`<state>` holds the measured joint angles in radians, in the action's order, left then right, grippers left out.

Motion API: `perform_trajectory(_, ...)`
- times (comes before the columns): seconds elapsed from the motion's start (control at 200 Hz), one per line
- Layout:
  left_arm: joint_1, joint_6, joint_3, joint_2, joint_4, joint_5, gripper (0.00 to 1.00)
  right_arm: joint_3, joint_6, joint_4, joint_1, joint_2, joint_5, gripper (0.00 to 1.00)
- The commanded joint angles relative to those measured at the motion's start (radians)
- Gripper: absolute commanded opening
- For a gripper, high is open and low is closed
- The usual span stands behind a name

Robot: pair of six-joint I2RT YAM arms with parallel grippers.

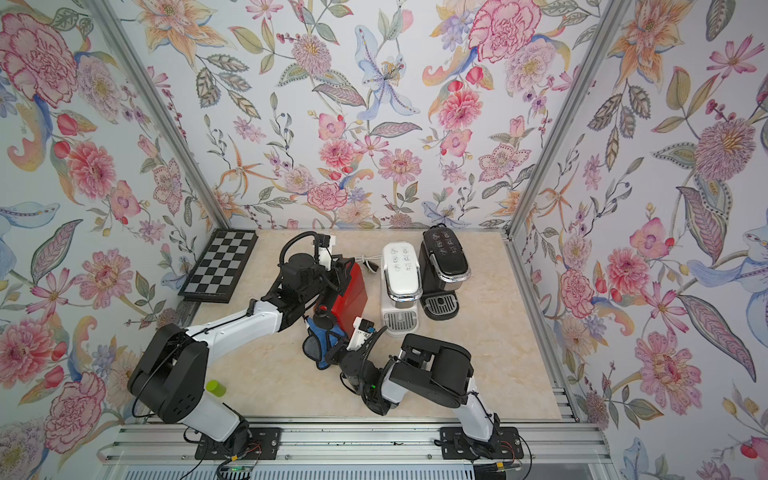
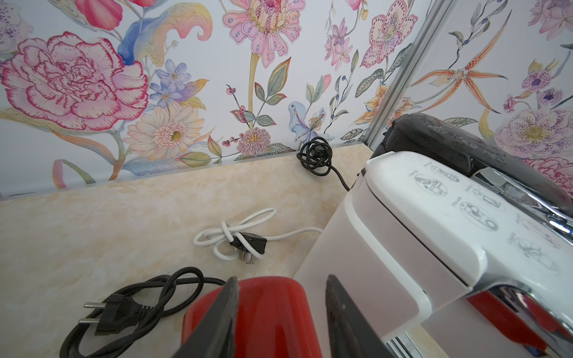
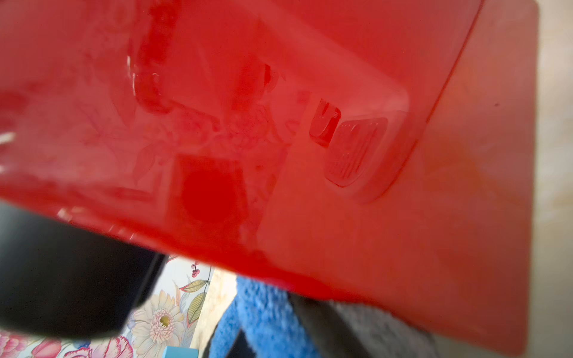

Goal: Wipe the surface of a coffee machine
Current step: Wipe the dirt from the surface of the coffee machine.

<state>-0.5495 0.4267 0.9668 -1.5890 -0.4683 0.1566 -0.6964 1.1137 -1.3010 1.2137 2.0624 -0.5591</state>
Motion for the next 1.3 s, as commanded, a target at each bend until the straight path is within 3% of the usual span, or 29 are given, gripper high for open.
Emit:
perform_trajectory(0.0, -0.001, 0.010, -0.058, -0.014, 0.146, 0.041, 0.46, 0.005, 0.060, 0.006, -0.088, 0.037, -0.142, 0.00)
perform_trajectory(0.17, -0.001, 0.006, -0.072, 0.012, 0.150, 0.034, 0.46, 0.034, 0.166, 0.070, -0.108, 0.055, -0.153, 0.00)
perform_trajectory(0.325, -0.002, 0.012, -0.080, 0.011, 0.135, 0.033, 0.46, 0.013, 0.155, 0.043, -0.097, 0.050, -0.132, 0.00)
perform_trajectory(0.56, -0.001, 0.005, -0.086, 0.015, 0.141, 0.032, 0.46, 0.006, -0.001, -0.038, -0.099, -0.081, -0.113, 0.00)
perform_trajectory(0.826, -0.001, 0.018, -0.110, 0.016, 0.114, 0.040, 0.46, -0.023, -0.201, -0.126, -0.076, -0.131, -0.094, 0.00)
perform_trajectory(0.941, -0.002, 0.017, -0.112, 0.015, 0.117, 0.044, 0.46, -0.001, -0.187, -0.151, -0.082, -0.062, -0.110, 0.00)
perform_trajectory(1.121, -0.001, 0.015, -0.123, 0.059, 0.123, 0.034, 0.46, 0.028, -0.024, -0.135, -0.100, 0.087, -0.132, 0.00)
perform_trajectory(1.291, -0.001, 0.014, -0.135, 0.074, 0.124, 0.030, 0.46, 0.019, 0.026, -0.076, -0.108, 0.131, -0.125, 0.00)
